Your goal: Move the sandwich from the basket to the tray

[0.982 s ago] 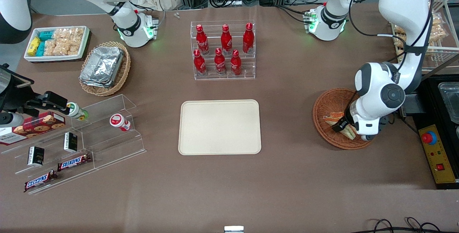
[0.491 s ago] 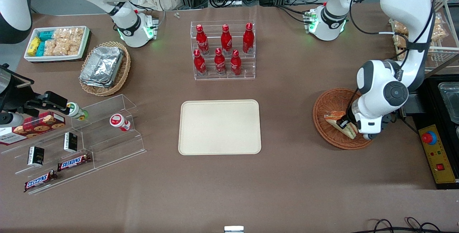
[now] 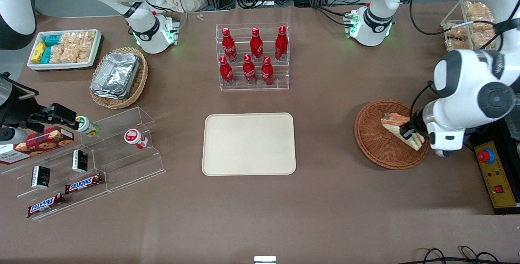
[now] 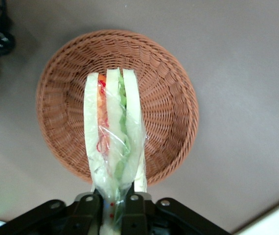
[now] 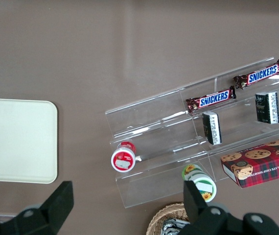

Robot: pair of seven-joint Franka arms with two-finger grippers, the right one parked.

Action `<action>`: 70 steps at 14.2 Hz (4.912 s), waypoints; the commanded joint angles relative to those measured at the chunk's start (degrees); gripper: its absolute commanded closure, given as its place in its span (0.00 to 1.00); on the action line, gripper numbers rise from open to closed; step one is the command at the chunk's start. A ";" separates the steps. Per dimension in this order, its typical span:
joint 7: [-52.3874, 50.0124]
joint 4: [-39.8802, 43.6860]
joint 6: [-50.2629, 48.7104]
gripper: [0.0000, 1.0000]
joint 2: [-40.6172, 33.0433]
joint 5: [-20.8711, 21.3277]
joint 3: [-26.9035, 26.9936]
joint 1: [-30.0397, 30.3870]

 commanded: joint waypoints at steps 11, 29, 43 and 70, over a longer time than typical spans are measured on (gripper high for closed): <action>13.23 13.07 -11.23 0.97 2.75 -0.20 -12.26 -2.31; 12.18 13.24 21.29 1.00 25.34 4.89 -18.53 -17.43; 8.66 12.89 12.19 0.00 21.86 6.30 -18.09 -17.00; 28.52 14.56 -19.05 0.00 -0.32 7.19 -18.26 16.04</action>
